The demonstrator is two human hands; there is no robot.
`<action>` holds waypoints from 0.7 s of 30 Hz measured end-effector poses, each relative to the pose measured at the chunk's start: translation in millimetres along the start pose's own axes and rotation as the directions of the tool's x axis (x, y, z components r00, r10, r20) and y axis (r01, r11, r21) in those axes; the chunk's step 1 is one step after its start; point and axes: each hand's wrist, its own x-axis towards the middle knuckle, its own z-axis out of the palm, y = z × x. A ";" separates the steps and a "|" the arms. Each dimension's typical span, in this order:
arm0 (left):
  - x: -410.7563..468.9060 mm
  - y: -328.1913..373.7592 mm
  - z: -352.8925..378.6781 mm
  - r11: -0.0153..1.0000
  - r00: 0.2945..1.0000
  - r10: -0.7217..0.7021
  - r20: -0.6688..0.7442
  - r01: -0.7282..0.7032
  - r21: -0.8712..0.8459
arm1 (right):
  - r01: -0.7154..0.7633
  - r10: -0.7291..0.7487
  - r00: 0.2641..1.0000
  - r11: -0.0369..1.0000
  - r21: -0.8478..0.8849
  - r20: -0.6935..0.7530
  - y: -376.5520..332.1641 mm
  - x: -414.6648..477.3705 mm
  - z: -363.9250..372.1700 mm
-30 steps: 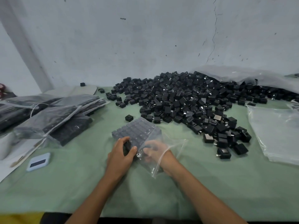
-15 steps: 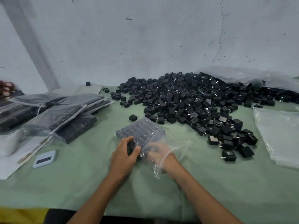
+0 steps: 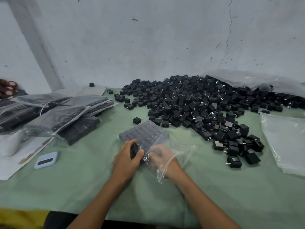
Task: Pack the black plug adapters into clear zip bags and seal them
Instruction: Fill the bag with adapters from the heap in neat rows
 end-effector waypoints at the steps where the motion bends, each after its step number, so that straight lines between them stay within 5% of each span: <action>1: 0.2 0.0 0.2 1.000 1.000 -0.001 0.003 0.001 0.004 | -0.005 0.005 1.000 1.000 -0.014 0.005 0.6 0.7 0.2; 7: 2.4 -2.8 0.9 1.000 0.999 0.011 0.035 -0.011 -0.014 | 0.055 -0.056 0.998 0.990 -0.132 -0.006 -1.8 -1.4 -2.2; 21: 13.0 6.7 10.2 0.999 0.999 -0.036 -0.035 0.036 0.000 | -0.072 0.072 0.997 0.997 0.031 0.009 -0.8 -11.4 -4.7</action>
